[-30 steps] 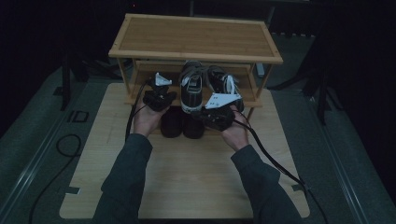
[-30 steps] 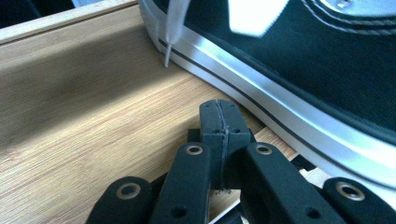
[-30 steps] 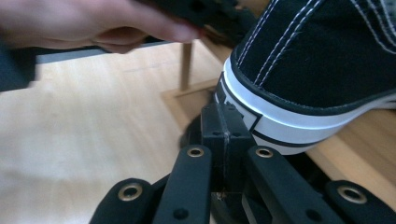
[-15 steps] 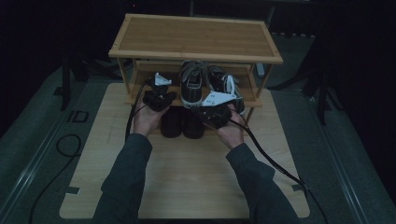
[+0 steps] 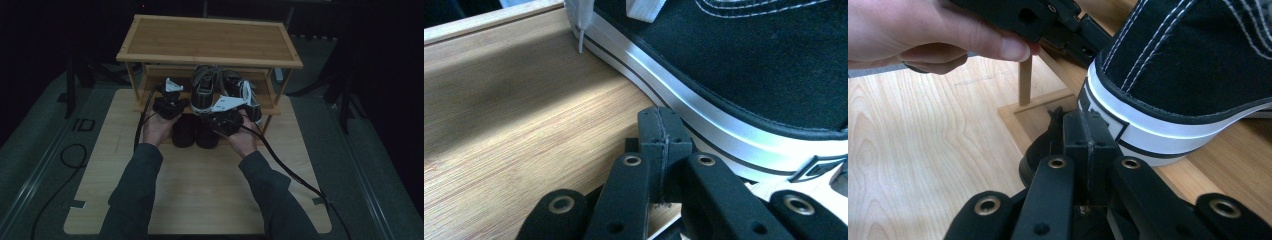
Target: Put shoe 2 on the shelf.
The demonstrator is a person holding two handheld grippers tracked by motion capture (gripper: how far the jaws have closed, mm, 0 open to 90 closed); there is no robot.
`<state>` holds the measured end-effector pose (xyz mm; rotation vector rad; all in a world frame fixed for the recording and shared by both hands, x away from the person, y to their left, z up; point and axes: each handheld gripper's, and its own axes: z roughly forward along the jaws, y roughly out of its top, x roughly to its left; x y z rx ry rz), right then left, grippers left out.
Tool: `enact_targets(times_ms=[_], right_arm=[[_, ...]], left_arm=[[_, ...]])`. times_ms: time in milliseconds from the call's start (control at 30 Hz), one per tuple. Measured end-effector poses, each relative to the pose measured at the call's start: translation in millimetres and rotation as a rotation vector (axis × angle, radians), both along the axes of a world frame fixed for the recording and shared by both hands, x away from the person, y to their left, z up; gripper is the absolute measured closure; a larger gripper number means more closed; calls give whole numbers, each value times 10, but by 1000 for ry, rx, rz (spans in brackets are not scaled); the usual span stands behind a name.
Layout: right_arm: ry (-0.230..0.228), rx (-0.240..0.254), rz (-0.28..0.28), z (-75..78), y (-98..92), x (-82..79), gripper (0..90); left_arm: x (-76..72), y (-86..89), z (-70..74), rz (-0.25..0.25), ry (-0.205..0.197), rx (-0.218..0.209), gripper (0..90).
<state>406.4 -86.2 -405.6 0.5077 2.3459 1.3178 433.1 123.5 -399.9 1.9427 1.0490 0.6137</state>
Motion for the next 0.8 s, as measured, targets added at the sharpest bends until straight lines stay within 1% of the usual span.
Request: enact_targets(times_ms=[300, 333, 467, 533, 633, 667, 800], right_arm=[[4, 6, -10, -2, 4, 1, 900], [8, 4, -21, 8, -9, -10, 900], [12, 0, -18, 28, -63, -11, 900], [9, -21, -4, 34, -85, -21, 900], [-2, -35, 12, 43, -109, -70, 900], [-3, -37, 15, 46, -115, -82, 900], [-2, -32, 32, 50, -125, -121, 900]], left_arm=[[-3, -2, -1, -2, -1, -2, 900], [1, 7, -2, -3, 0, -4, 900], [5, 14, -5, -7, -1, -10, 900], [4, 11, -4, -6, -2, -8, 900], [5, 15, -4, -7, 0, -10, 900], [10, 22, -7, -7, 4, -25, 900], [19, 39, -9, -11, 12, -42, 900]])
